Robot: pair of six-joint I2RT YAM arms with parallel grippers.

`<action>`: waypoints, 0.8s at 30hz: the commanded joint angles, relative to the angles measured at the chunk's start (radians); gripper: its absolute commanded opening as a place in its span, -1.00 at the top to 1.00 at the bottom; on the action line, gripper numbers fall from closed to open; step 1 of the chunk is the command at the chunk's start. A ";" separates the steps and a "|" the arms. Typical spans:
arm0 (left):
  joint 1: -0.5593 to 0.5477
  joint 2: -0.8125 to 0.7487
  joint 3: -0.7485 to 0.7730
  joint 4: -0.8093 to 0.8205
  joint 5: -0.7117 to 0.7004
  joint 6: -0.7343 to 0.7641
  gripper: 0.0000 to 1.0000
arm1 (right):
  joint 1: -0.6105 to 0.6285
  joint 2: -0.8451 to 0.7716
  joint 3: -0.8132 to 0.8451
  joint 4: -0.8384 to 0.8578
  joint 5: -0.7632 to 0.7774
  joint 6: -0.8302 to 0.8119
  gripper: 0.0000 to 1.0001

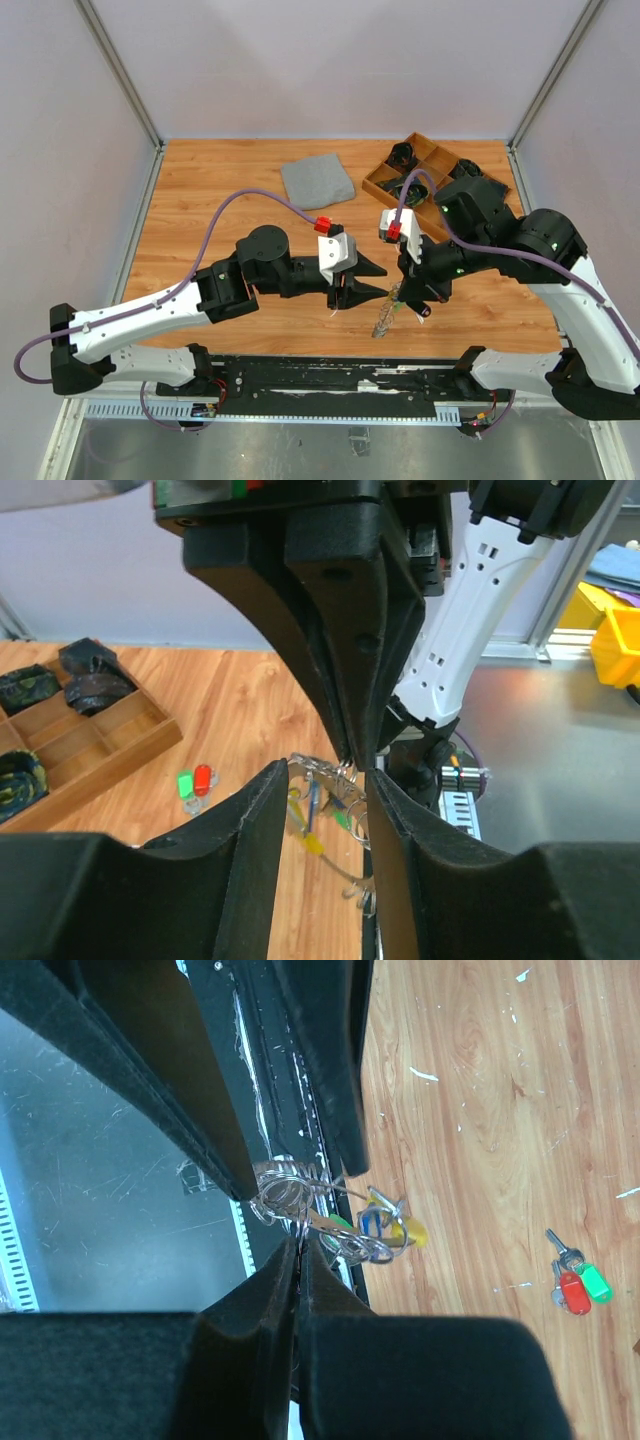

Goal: Put the keys on the keyring

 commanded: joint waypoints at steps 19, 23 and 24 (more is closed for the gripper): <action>-0.013 0.078 0.084 -0.065 0.089 0.059 0.33 | 0.045 -0.004 0.030 0.019 0.010 -0.011 0.99; -0.013 0.079 0.087 -0.064 0.092 0.059 0.45 | 0.049 -0.003 0.022 0.022 0.011 -0.012 0.99; -0.015 0.079 0.088 -0.063 0.093 0.059 0.50 | 0.048 -0.004 0.018 0.025 0.012 -0.011 0.99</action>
